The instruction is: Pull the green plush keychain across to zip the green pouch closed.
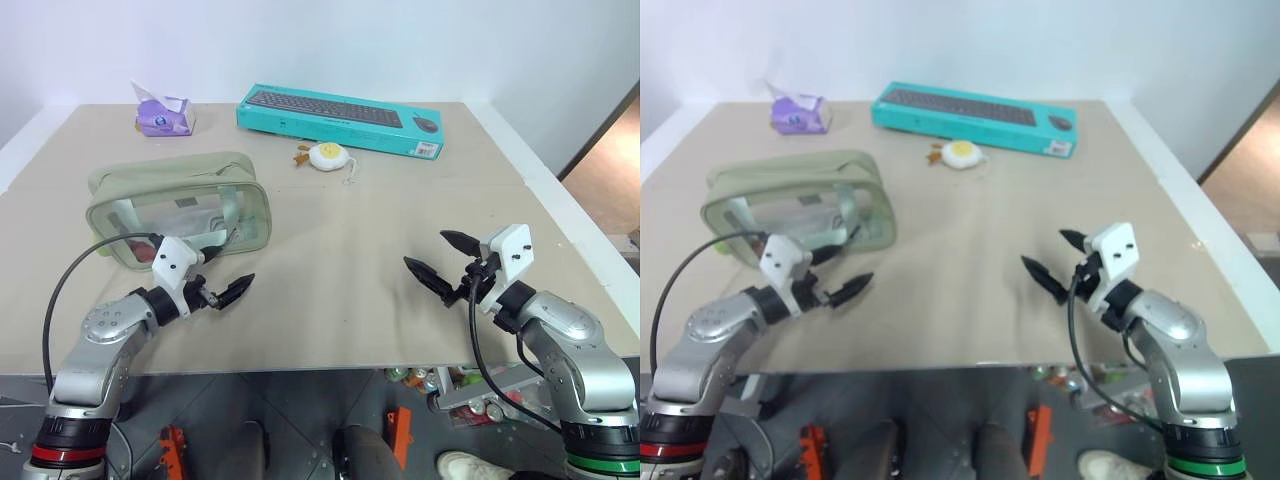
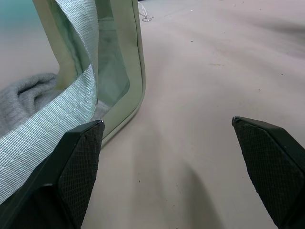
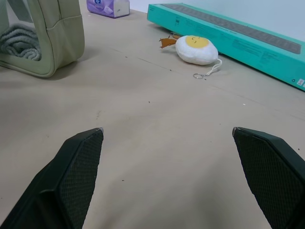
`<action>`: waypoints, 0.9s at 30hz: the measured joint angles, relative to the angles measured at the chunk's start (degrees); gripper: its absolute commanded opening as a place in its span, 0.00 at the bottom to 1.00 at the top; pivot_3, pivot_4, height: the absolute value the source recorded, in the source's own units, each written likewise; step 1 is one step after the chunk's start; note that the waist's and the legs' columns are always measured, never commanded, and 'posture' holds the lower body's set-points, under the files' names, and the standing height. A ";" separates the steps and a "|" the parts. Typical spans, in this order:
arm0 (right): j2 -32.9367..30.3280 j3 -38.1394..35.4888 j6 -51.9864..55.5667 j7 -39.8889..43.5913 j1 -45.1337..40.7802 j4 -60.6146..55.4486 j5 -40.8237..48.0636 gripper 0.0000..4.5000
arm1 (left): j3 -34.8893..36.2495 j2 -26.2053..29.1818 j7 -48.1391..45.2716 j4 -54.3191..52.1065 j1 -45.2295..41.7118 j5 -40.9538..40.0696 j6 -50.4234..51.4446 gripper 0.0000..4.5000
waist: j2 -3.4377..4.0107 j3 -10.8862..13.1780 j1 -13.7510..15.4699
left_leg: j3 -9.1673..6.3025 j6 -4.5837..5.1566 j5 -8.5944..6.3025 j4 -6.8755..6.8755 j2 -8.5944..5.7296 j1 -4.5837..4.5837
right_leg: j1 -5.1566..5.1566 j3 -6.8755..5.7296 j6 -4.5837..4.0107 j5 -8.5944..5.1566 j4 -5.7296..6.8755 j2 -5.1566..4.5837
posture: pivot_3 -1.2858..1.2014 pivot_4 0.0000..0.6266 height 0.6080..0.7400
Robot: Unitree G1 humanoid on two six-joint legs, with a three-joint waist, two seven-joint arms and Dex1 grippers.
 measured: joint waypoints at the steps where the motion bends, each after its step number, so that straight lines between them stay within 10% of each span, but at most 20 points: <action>1: 0.00 0.00 0.00 0.00 0.00 0.00 0.01 1.00 | 0.00 0.00 0.00 0.00 0.00 0.00 0.00 0.99 | 0.00 0.00 0.00 | 0.00 0.00 0.00 0.00 0.00 0.00 | 0.00 0.01 0.00 0.00 0.00 0.00 | 0.52 0.24 1.00; 27: -3.37 0.85 0.71 8.05 -0.75 -0.89 3.06 1.00 | 1.81 4.73 -6.82 -1.59 -2.90 -3.91 -2.56 0.99 | -0.02 0.01 -0.06 | 0.47 0.00 0.00 0.01 0.06 0.06 | -0.13 0.49 0.14 0.11 0.00 0.05 | 0.52 0.24 1.00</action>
